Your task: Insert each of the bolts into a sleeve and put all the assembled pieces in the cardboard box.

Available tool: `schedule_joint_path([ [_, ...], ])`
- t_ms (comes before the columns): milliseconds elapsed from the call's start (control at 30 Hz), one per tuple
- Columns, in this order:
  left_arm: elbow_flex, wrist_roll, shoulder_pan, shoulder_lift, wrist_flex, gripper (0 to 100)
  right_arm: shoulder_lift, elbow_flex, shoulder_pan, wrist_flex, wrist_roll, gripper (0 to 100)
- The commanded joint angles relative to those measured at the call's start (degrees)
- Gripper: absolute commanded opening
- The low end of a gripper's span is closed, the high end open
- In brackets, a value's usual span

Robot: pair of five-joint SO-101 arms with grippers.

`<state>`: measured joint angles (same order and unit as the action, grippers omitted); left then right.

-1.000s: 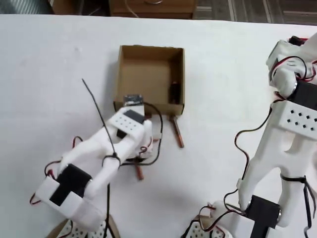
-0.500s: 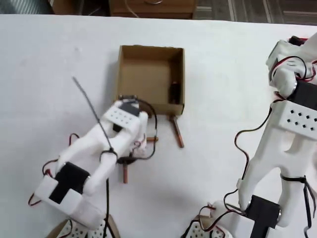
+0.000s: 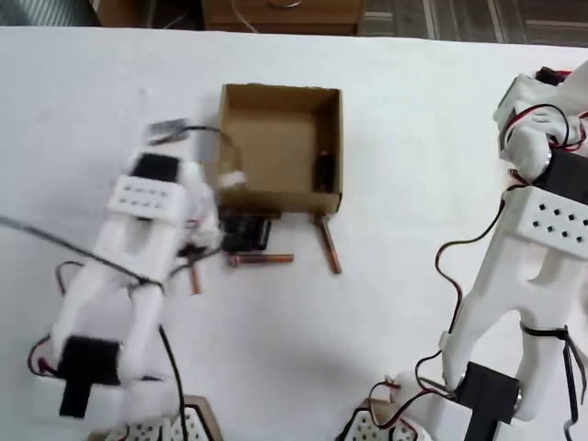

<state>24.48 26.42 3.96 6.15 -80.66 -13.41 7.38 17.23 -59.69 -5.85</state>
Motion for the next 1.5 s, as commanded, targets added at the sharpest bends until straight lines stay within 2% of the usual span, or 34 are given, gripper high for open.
schedule_joint_path([
  [0, 3.65, -3.43, 8.53, -3.96, 10.02, 3, -0.75, 3.25, 0.22, -0.13, -0.53, 2.2],
  [100, 3.65, -11.52, 8.53, -8.70, 13.71, 3, -0.84, 3.25, 0.22, -0.13, -0.53, 2.2],
  [267, 3.56, -15.91, 6.51, -11.60, 14.95, 3, -0.84, 3.43, 0.13, -0.92, -0.53, 2.2],
  [833, 4.18, -15.56, 5.54, -11.87, 24.35, 3, -0.84, 3.43, 0.13, -0.92, -0.53, 2.2],
  [1467, -1.01, -15.56, 5.45, -20.22, 21.98, 5, -0.84, 3.52, 0.13, -0.92, -0.53, 2.2],
])
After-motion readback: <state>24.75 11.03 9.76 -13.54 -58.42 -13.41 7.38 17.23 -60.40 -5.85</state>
